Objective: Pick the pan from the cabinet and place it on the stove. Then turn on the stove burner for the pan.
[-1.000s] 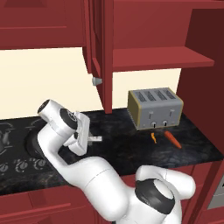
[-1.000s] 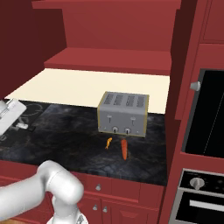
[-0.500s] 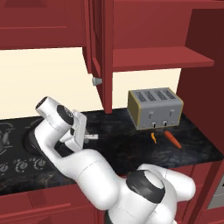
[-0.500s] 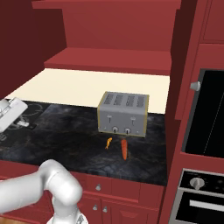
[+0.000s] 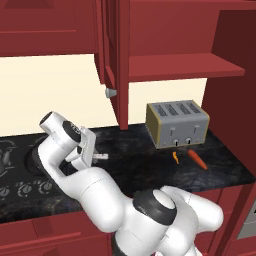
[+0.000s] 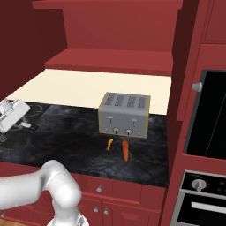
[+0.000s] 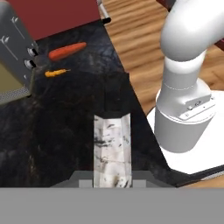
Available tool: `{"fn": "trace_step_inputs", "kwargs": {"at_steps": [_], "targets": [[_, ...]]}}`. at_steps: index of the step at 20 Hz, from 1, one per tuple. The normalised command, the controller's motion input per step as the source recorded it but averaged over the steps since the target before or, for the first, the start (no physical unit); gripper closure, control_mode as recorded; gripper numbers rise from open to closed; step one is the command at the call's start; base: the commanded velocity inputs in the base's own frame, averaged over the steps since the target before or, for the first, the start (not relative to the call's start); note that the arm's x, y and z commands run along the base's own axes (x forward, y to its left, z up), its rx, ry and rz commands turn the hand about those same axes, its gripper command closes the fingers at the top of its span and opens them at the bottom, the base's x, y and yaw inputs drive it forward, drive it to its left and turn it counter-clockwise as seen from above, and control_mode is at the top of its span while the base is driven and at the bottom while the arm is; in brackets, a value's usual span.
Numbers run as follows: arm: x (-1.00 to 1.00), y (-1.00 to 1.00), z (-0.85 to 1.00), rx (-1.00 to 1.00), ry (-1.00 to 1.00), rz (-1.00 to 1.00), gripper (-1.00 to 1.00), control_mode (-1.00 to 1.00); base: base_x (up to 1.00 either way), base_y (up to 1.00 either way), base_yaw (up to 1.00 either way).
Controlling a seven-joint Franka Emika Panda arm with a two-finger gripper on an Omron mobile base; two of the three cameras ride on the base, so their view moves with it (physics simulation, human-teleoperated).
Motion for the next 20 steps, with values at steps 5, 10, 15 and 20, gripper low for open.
{"fn": "trace_step_inputs", "kwargs": {"at_steps": [5,10,15,20], "targets": [[0.24,0.16,-0.27,0.0,-0.06,-0.2,1.0,-1.0,0.0,0.0,0.0],[0.25,0.22,-0.26,0.0,-0.07,-0.2,1.0,-1.0,0.0,0.0,0.0],[0.21,0.27,-0.3,-0.02,-0.06,-0.18,1.0,-1.0,0.0,0.0,0.0],[0.26,0.24,-0.32,-0.05,-0.04,-0.18,1.0,-1.0,0.0,0.0,0.0]]}}
